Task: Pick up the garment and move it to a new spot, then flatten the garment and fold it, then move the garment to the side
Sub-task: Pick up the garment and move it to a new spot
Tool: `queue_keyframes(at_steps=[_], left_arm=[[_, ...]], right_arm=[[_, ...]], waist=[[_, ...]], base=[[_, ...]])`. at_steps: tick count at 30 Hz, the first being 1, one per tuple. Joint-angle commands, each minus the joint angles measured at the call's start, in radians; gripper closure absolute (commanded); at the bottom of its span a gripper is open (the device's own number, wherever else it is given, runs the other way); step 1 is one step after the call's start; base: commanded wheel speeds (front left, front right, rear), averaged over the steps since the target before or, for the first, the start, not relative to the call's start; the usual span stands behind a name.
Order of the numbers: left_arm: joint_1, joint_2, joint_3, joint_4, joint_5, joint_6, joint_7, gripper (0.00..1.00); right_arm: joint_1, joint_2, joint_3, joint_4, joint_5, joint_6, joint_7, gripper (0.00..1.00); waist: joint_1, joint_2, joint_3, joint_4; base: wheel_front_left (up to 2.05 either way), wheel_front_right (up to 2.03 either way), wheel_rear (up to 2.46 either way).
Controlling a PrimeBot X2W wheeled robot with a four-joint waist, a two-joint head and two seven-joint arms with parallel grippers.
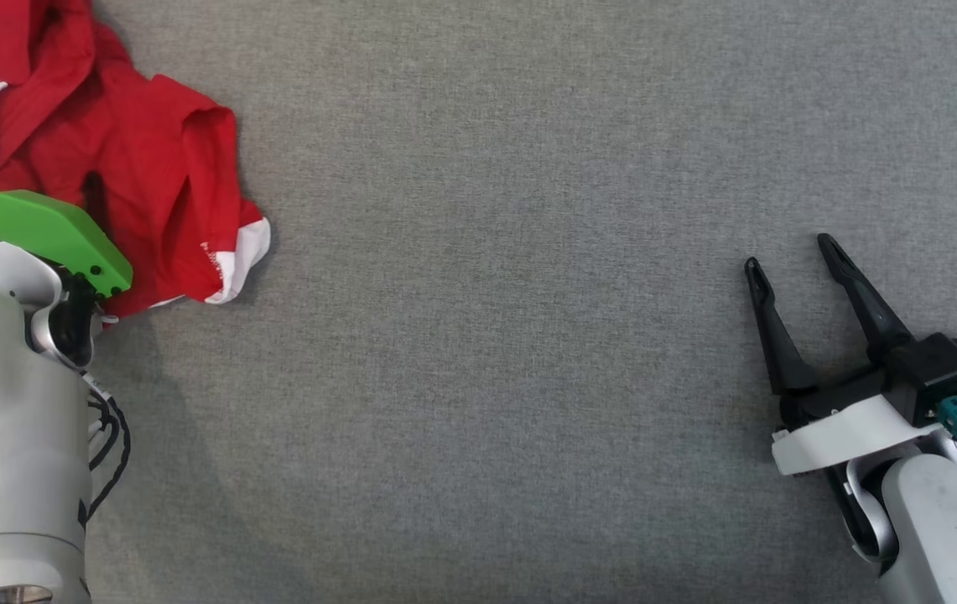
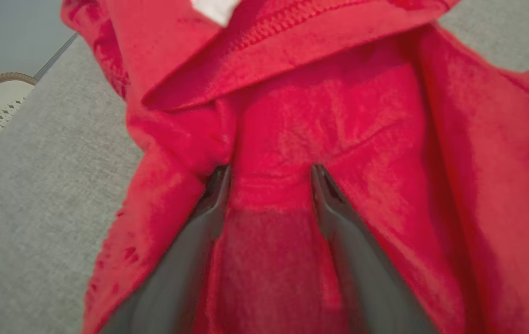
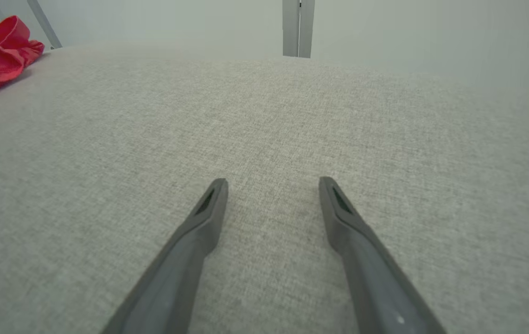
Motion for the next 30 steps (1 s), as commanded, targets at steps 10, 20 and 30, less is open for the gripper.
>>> queue_keyframes(at_steps=[10, 20, 30], left_arm=[[0.050, 0.039, -0.069, -0.015, -0.016, -0.067, -0.068, 1.00], [0.260, 0.075, -0.191, -0.556, -0.211, -0.071, 0.031, 1.00], [0.591, 0.028, -0.330, -1.189, -0.259, -0.004, 0.261, 1.00]], right_arm=[[0.012, 0.050, 0.026, 0.045, 0.025, -0.001, -0.001, 0.00], [0.104, 0.139, 0.023, 0.078, 0.043, -0.001, -0.001, 0.00], [0.163, 0.164, 0.004, 0.078, 0.043, -0.001, -0.001, 0.00]], waist=[[-0.0001, -0.0001, -0.124, -0.032], [-0.0001, -0.0001, -0.297, -0.142], [-0.0001, -0.0001, -0.339, -0.321]], base=[[0.00, 0.00, 0.00], [0.00, 0.00, 0.00], [0.00, 0.00, 0.00]])
